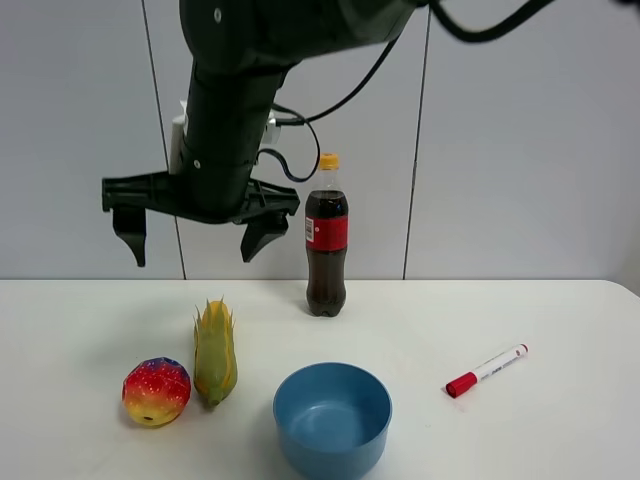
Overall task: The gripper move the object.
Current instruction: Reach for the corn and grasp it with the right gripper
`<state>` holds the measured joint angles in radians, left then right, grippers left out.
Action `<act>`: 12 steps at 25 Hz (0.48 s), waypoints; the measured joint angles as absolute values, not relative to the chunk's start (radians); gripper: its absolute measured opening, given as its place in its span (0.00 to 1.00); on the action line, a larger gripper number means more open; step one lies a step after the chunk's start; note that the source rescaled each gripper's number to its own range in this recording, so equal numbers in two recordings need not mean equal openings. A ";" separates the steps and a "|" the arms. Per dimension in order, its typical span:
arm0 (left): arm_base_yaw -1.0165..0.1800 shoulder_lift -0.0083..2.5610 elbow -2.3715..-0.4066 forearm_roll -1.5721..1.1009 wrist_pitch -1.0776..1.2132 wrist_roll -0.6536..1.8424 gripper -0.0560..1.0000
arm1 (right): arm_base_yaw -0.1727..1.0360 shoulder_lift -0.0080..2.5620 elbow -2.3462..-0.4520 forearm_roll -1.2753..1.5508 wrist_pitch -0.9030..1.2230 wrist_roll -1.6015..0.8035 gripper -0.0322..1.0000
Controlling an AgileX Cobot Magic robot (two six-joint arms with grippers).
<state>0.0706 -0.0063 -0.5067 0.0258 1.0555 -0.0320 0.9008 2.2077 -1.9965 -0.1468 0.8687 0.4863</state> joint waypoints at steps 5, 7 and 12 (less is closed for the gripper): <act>0.071 -0.006 -0.507 0.026 1.056 -0.032 1.00 | 0.891 2.276 -1.996 -0.219 0.829 0.569 0.97; 0.071 -0.006 -0.507 0.026 1.056 -0.032 1.00 | 0.877 2.296 -1.996 -0.232 0.816 0.618 0.97; 0.071 -0.006 -0.507 0.026 1.056 -0.032 1.00 | 0.842 2.327 -1.999 -0.237 0.737 0.711 0.95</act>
<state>0.0706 -0.0063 -0.5067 0.0258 1.0555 -0.0320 0.8418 2.3272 -1.9987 -0.2372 0.7375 0.7109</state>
